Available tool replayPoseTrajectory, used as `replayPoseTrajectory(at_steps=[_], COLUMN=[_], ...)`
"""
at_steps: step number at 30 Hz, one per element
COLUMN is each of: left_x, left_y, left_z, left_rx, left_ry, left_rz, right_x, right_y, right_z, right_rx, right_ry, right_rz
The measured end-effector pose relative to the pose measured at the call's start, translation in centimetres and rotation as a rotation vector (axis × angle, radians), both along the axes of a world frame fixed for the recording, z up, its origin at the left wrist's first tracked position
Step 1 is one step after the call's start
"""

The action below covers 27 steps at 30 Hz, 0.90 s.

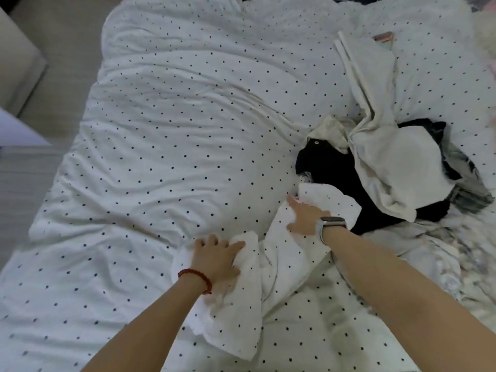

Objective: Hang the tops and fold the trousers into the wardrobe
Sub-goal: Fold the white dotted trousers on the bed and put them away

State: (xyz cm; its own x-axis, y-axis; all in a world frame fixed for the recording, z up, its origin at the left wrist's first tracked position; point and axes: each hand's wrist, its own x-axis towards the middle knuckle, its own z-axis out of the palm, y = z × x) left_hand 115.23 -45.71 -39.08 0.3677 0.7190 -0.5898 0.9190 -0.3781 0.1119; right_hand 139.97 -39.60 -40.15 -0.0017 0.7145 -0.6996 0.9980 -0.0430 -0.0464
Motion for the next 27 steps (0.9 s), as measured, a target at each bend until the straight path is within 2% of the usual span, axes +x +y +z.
replayPoseTrajectory(at_steps=[3,5,7,9,13,14,16,19,21,24,27], left_x=[0.6,2.0,4.2,6.9,12.6,13.8,15.8,18.0,18.3,18.6,18.4], left_y=[0.3,0.5,0.7,0.7,1.0,1.4,2.8,5.1,5.7,5.1,4.0], left_z=[0.6,1.0,1.1,0.6,-1.8,-2.3,-3.1,-5.0,-6.1,-5.3,-2.7], left_rx=[0.045,0.127,0.118,0.029,-0.227,-0.267,-0.349,-0.505,-0.589,-0.712,-0.628], left_ry=[-0.06,-0.167,-0.277,-0.381,-0.504,-0.522,-0.653,-0.759,-0.751,-0.685,-0.747], left_rz=[0.1,0.164,0.166,0.139,0.182,0.244,0.501,0.922,1.074,0.95,0.823], right_x=[2.2,4.1,6.3,8.4,9.8,9.4,8.2,7.1,7.1,7.8,9.0], right_y=[-5.3,-10.0,-14.2,-17.0,-16.5,-15.5,-13.6,-12.5,-12.6,-13.6,-14.8], right_z=[0.1,0.8,1.3,1.2,0.7,0.4,-0.9,-3.5,-3.8,-2.8,-0.3], right_rx=[-0.138,-0.227,-0.309,-0.233,0.148,0.164,0.11,0.092,0.161,0.255,0.424], right_ry=[0.123,0.167,0.162,0.137,0.234,0.303,0.347,0.246,0.237,0.364,0.448], right_rz=[0.076,0.048,-0.029,-0.226,-0.789,-0.835,-0.785,-0.721,-0.777,-0.896,-0.99])
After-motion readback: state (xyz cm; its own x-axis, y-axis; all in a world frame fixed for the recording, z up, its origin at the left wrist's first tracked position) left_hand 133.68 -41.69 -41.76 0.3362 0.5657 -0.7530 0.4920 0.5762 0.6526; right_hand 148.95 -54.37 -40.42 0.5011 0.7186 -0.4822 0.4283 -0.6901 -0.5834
